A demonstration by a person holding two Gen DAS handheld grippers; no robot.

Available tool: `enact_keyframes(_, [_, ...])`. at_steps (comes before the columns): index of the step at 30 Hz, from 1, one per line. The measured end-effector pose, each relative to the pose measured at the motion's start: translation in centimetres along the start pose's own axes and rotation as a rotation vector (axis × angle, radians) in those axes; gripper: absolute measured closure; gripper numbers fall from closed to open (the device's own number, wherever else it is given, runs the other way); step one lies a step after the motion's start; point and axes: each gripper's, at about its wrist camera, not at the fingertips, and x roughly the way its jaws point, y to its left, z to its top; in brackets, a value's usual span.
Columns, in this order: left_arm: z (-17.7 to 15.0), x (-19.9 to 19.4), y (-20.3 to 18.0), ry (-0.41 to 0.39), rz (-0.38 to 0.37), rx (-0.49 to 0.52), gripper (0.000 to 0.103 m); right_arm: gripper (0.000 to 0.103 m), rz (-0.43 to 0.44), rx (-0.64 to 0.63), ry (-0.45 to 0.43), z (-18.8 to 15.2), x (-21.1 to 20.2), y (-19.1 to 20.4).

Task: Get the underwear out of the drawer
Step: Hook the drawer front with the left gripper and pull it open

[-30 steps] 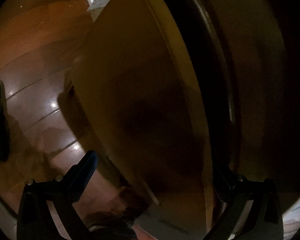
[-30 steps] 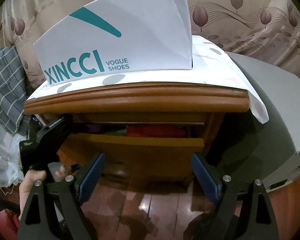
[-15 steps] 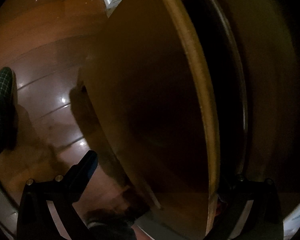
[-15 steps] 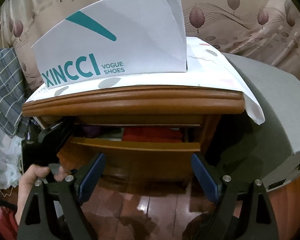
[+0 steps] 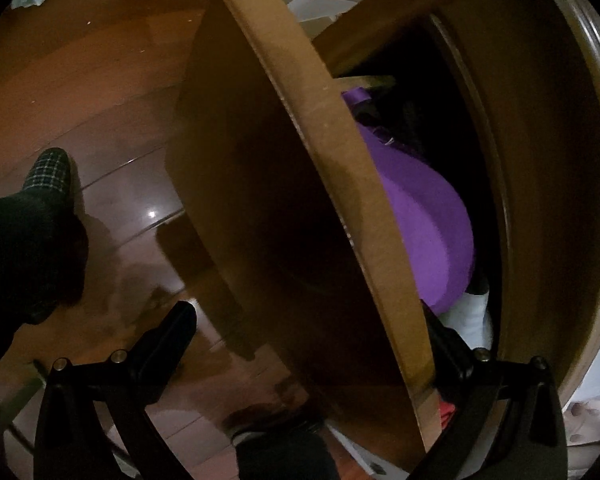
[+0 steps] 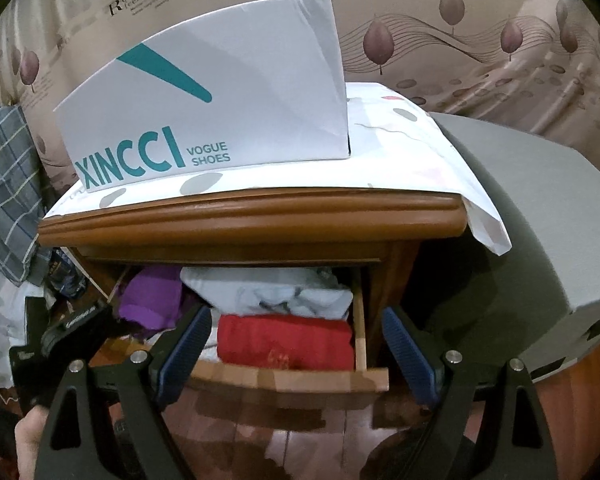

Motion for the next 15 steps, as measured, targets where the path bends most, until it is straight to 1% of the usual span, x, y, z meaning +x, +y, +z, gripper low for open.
enact_keyframes(2, [-0.4,-0.8,-0.2,-0.001,0.012,-0.006,0.0,0.014,-0.001,0.001,-0.001,0.1,0.0,0.0])
enact_keyframes(4, [-0.9,-0.6,0.1,0.001,0.018,-0.006,0.0,0.014,-0.001,-0.001,-0.005,0.0,-0.1,0.1])
enact_keyframes(7, [-1.4,-1.1,0.5,0.007,0.033,0.009,0.0,0.014,-0.01,-0.013,-0.003,0.0,0.0,0.2])
enact_keyframes(15, [-3.0,-2.9,1.8,0.011,0.071,0.052,0.0,0.014,-0.012,0.002,-0.005,0.1,-0.1,0.0])
